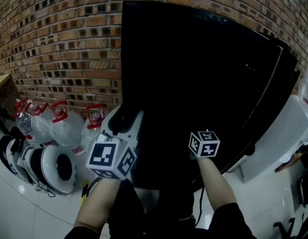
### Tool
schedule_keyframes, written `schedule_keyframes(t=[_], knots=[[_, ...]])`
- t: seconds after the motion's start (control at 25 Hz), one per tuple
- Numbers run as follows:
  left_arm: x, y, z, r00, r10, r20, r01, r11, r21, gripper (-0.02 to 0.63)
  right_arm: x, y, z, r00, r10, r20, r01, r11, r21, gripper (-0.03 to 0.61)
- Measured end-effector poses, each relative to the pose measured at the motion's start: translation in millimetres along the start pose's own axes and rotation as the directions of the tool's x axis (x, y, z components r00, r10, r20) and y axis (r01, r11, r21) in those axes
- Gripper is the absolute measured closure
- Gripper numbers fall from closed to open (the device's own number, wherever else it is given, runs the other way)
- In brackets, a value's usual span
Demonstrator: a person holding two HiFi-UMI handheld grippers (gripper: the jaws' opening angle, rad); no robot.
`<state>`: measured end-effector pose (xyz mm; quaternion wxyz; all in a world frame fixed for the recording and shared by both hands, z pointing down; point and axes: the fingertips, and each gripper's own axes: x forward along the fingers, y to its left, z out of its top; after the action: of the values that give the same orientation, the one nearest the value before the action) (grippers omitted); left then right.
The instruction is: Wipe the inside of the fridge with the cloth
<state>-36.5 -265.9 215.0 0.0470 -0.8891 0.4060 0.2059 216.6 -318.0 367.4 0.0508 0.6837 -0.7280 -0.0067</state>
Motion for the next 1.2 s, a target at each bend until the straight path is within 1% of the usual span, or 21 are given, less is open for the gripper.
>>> schedule_keyframes(t=[0.08, 0.2, 0.28, 0.36, 0.4, 0.44, 0.48, 0.52, 0.56, 0.6, 0.64, 0.68, 0.72, 0.76, 0.8, 0.84, 0.88, 0.96, 1.0, 1.04, 1.2], knots=[[-15.0, -5.0, -2.5, 1.000, -0.011, 0.010, 0.011, 1.000, 0.015, 0.383, -27.4, 22.4, 14.9, 0.989, 0.138, 0.054, -0.139, 0.990, 0.007, 0.506], [-42.8, -15.3, -5.1, 0.999, -0.019, 0.030, 0.018, 0.999, 0.047, 0.380, -74.5, 48.2, 28.4, 0.944, 0.312, 0.111, -0.314, 0.949, -0.001, 0.506], [-59.0, -32.3, -4.8, 0.998, -0.059, 0.036, 0.056, 0.995, 0.085, 0.382, -106.6, 64.2, 36.8, 0.893, 0.423, 0.154, -0.428, 0.904, 0.003, 0.506], [-68.7, -62.3, -6.0, 0.988, -0.153, 0.025, 0.147, 0.977, 0.157, 0.382, -135.0, 81.1, 46.9, 0.836, 0.519, 0.179, -0.524, 0.851, -0.026, 0.505], [-71.6, -79.6, -8.8, 0.976, -0.217, 0.007, 0.212, 0.961, 0.177, 0.382, -148.4, 88.1, 51.6, 0.811, 0.556, 0.184, -0.558, 0.829, -0.045, 0.506], [-74.4, -96.6, -14.3, 0.958, -0.286, -0.023, 0.286, 0.945, 0.158, 0.382, -162.2, 93.8, 56.4, 0.785, 0.588, 0.193, -0.589, 0.806, -0.059, 0.506], [-77.6, -112.1, -21.9, 0.931, -0.361, -0.055, 0.364, 0.927, 0.090, 0.382, -176.1, 98.2, 61.2, 0.759, 0.617, 0.208, -0.618, 0.783, -0.068, 0.505], [-81.0, -125.3, -29.9, 0.894, -0.440, -0.079, 0.440, 0.898, -0.022, 0.380, -189.6, 101.3, 66.1, 0.731, 0.643, 0.228, -0.646, 0.760, -0.072, 0.505], [-84.6, -135.9, -37.1, 0.848, -0.523, -0.086, 0.506, 0.847, -0.163, 0.378, -201.8, 103.1, 70.7, 0.704, 0.665, 0.251, -0.672, 0.738, -0.070, 0.505], [-87.8, -143.9, -43.1, 0.795, -0.602, -0.071, 0.556, 0.770, -0.313, 0.344, -212.8, 104.2, 74.9, 0.675, 0.684, 0.275, -0.697, 0.714, -0.064, 0.505], [-90.1, -149.5, -47.8, 0.744, -0.668, -0.034, 0.582, 0.672, -0.458, 0.314, -223.0, 105.1, 78.8, 0.643, 0.704, 0.301, -0.725, 0.687, -0.057, 0.506], [-91.1, -153.8, -51.4, 0.699, -0.715, 0.016, 0.587, 0.560, -0.585, 0.297, -232.7, 106.0, 82.8, 0.609, 0.721, 0.330, -0.753, 0.657, -0.048, 0.506], [-91.0, -158.5, -54.1, 0.660, -0.748, 0.070, 0.576, 0.445, -0.686, 0.272, -241.8, 107.0, 86.9, 0.572, 0.736, 0.361, -0.779, 0.625, -0.039, 0.506], [-90.7, -164.8, -56.1, 0.626, -0.771, 0.116, 0.562, 0.342, -0.753, 0.251, -249.6, 108.1, 90.5, 0.540, 0.746, 0.390, -0.802, 0.596, -0.030, 0.506], [-91.3, -173.2, -57.5, 0.592, -0.792, 0.148, 0.553, 0.266, -0.790, 0.240, -255.4, 109.5, 93.2, 0.516, 0.750, 0.413, -0.818, 0.574, -0.021, 0.506], [-93.1, -183.3, -58.5, 0.559, -0.813, 0.165, 0.553, 0.217, -0.804, 0.221, -259.0, 111.3, 94.2, 0.504, 0.753, 0.424, -0.827, 0.562, -0.014, 0.506], [-96.1, -194.2, -59.1, 0.525, -0.834, 0.171, 0.561, 0.188, -0.806, 0.221, -260.6, 113.6, 93.5, 0.500, 0.756, 0.422, -0.831, 0.556, -0.012, 0.506], [-102.2, -215.3, -59.6, 0.465, -0.870, 0.163, 0.580, 0.161, -0.799, 0.221, -261.9, 119.2, 88.1, 0.499, 0.770, 0.399, -0.836, 0.548, -0.013, 0.506], [-103.4, -223.1, -59.9, 0.451, -0.879, 0.155, 0.585, 0.160, -0.795, 0.221, -262.8, 122.0, 85.1, 0.495, 0.778, 0.387, -0.840, 0.542, -0.013, 0.506], [-102.1, -227.3, -60.3, 0.453, -0.879, 0.147, 0.587, 0.170, -0.792, 0.221, -263.6, 124.4, 82.5, 0.494, 0.784, 0.375, -0.843, 0.538, -0.014, 0.506], [-84.3, -219.0, -61.1, 0.533, -0.837, 0.122, 0.578, 0.255, -0.775, 0.240, -259.1, 127.9, 72.4, 0.536, 0.783, 0.316, -0.823, 0.568, -0.011, 0.505]])
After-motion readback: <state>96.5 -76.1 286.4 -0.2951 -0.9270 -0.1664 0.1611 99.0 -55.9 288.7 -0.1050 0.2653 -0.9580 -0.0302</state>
